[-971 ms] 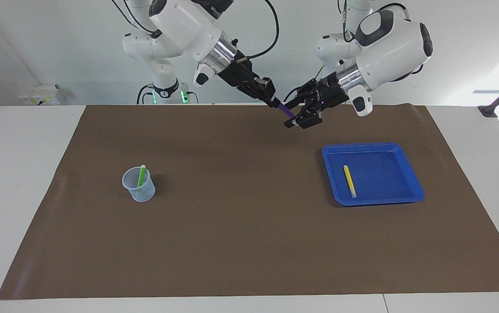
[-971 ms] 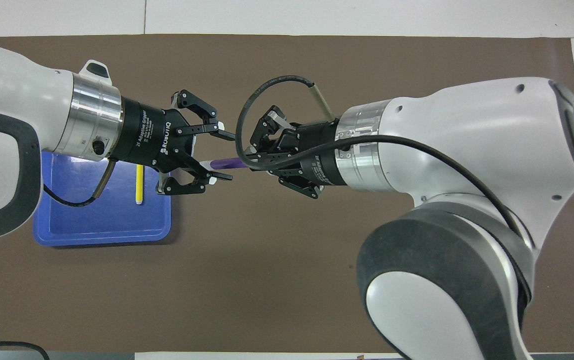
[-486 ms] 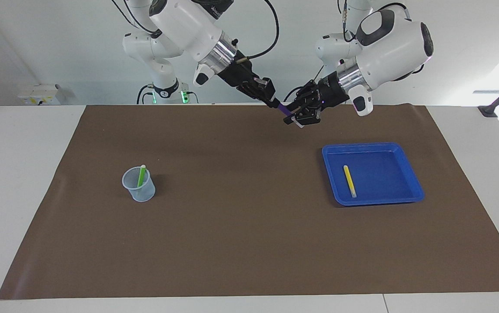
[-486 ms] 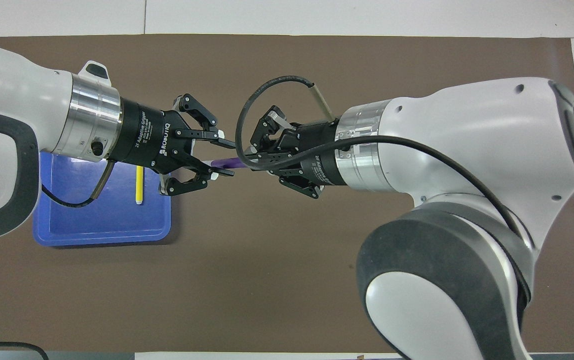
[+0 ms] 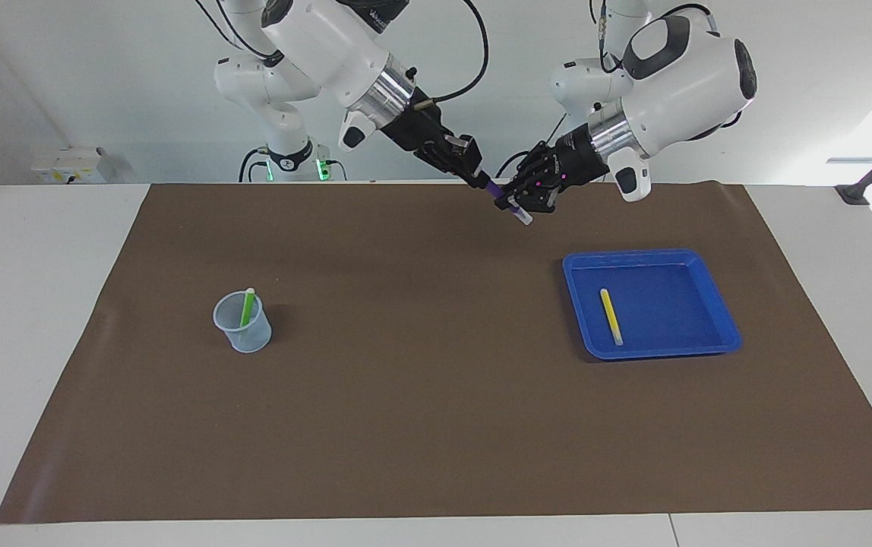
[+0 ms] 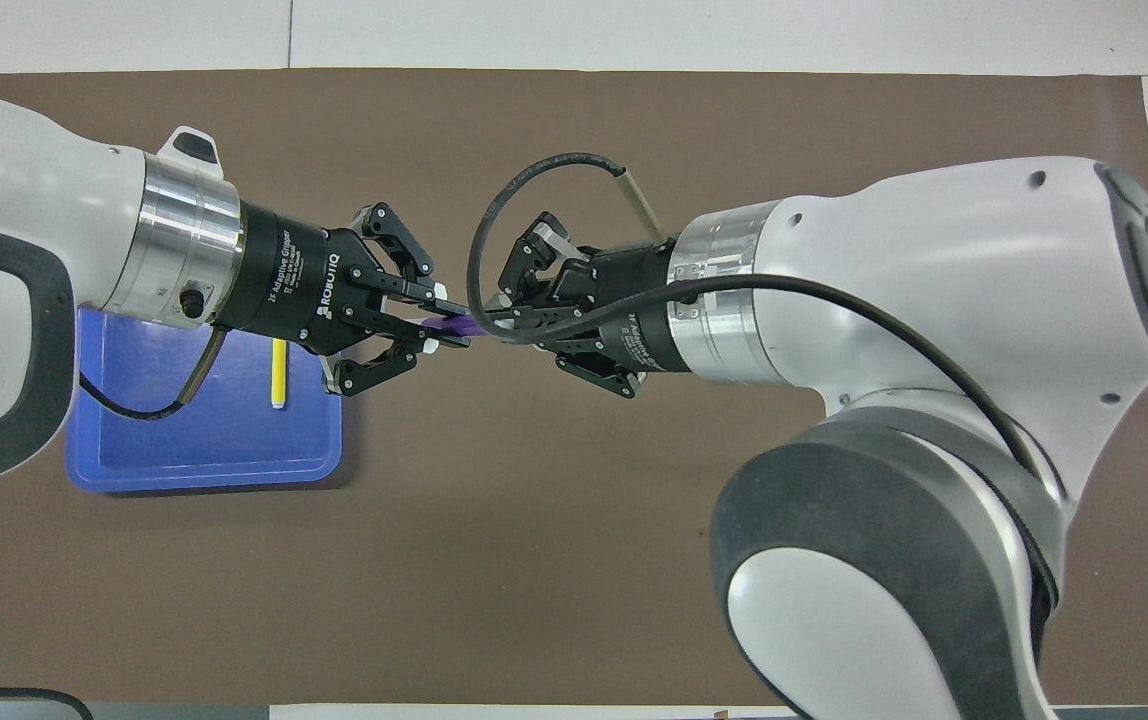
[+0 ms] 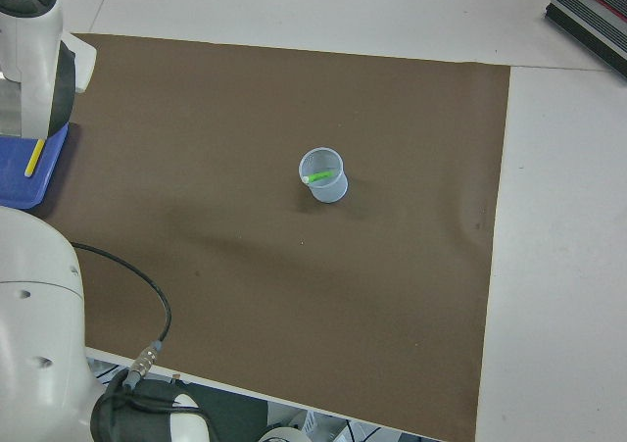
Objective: Right arm passes pens to left for tray arrangement
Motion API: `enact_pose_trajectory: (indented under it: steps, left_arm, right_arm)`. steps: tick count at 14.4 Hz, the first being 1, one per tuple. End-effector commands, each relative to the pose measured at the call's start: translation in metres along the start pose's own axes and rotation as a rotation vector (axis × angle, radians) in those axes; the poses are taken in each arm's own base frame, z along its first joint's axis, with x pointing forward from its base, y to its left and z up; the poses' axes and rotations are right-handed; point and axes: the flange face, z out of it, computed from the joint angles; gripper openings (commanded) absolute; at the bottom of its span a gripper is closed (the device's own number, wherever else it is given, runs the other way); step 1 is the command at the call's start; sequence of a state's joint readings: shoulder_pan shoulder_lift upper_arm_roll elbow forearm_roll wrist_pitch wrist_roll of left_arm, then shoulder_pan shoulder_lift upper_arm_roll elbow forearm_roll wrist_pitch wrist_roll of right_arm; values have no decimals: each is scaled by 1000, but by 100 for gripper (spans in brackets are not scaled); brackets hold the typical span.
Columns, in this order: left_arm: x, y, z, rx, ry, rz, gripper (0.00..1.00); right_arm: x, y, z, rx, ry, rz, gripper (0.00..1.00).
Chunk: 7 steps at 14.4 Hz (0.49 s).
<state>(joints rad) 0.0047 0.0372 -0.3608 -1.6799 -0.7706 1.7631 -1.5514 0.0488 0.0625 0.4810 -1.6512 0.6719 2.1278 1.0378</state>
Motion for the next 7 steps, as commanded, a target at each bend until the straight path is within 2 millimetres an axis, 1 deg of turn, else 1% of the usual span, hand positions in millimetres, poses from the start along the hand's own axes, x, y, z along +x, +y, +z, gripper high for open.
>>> enact_pose_trajectory:
  steps: [1,2,3,4,5,6,7]
  left_arm:
    - [2,-13,-8,-7,1,11,0]
    - [2,-13,-8,-7,1,9,0]
    - [1,-14,-8,-8,1,9,0]
    - [1,-14,-8,-7,1,7,0]
    - [1,-14,-8,-8,1,7,0]
    - [1,-14,-8,-8,1,6,0]
    - [1,-13,-9,-11,1,4,0]
  right_arm:
    - [1,-2,2,1,21,8,0]
    - [1,-2,2,0,19,9,0]
    - [1,-1,2,-1,19,9,20]
    - [1,-1,2,-2,21,9,68]
    - [3,-1,1,-14,41,-6,96]
    - [5,0,0,-42,71,-35,100]
    - [7,2,0,-70,100,-58,100]
